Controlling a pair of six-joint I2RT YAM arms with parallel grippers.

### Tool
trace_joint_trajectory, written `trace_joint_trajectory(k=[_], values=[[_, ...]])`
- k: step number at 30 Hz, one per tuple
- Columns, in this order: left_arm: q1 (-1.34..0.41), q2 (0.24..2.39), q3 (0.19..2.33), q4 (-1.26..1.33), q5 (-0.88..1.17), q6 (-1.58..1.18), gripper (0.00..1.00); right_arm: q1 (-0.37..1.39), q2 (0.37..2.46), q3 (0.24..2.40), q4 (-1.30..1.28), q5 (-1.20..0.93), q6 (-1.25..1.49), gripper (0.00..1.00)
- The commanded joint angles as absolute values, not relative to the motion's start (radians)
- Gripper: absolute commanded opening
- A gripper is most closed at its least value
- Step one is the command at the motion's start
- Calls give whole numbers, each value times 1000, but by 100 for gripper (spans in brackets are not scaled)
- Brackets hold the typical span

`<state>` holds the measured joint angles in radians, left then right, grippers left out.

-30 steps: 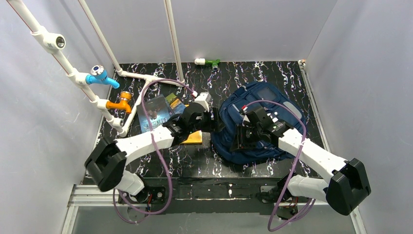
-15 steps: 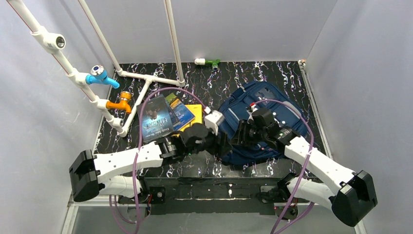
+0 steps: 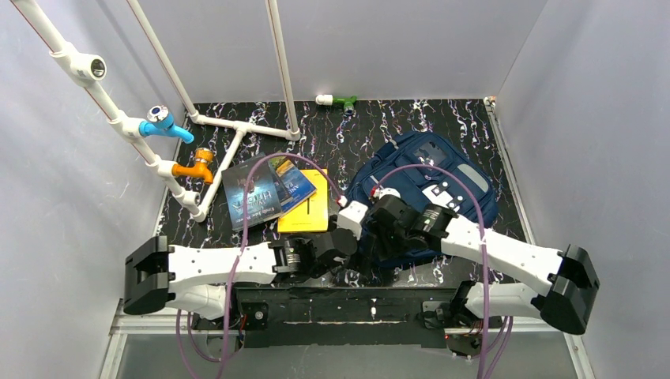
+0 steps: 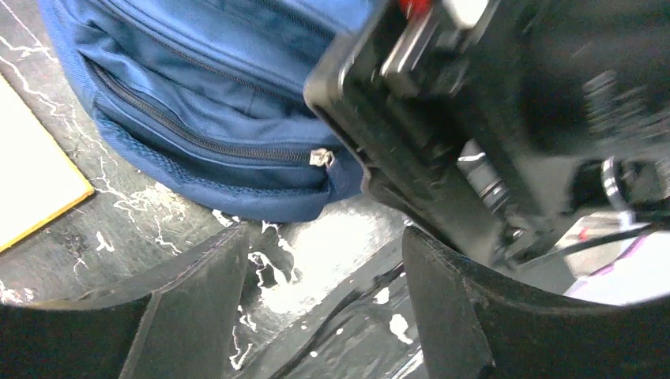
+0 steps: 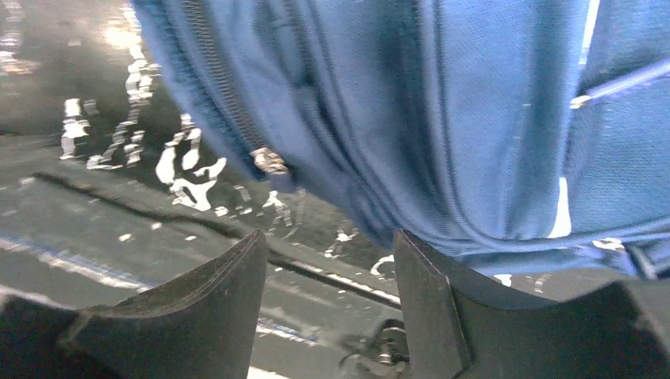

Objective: Pack the student bag
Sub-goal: Unzip the student bag at the center of the board.

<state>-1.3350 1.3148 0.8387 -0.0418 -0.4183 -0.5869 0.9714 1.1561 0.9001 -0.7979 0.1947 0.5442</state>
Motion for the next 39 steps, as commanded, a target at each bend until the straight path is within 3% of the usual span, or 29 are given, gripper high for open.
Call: trace_joint_trajectory(k=[1, 6, 12, 14, 17, 21, 28, 34, 39], values=[[-1335, 1197, 825, -47, -533, -609, 70, 1048, 1227, 952, -910, 555, 563, 68], [-1334, 1106, 786, -86, -560, -635, 72, 1110, 1328, 965, -920, 714, 585, 69], [-1335, 1042, 736, -88, -578, -658, 74, 1132, 1387, 914, -756, 714, 537, 67], [-1335, 1031, 717, -59, -568, -649, 73, 1132, 1363, 909, -734, 741, 539, 55], [-1335, 1013, 674, 37, -526, -611, 69, 1132, 1278, 937, -716, 722, 512, 21], [-1335, 1020, 663, 123, -476, -543, 65, 1131, 1118, 921, -614, 606, 426, 1], [-1335, 1091, 752, 192, -468, -430, 71, 1129, 1097, 1025, -738, 492, 427, 1], [-1335, 1183, 859, 178, -473, -346, 43, 1129, 1091, 1066, -759, 450, 472, 1], [-1336, 1248, 897, 146, -488, -354, 35, 1128, 1080, 1084, -764, 446, 503, 1]])
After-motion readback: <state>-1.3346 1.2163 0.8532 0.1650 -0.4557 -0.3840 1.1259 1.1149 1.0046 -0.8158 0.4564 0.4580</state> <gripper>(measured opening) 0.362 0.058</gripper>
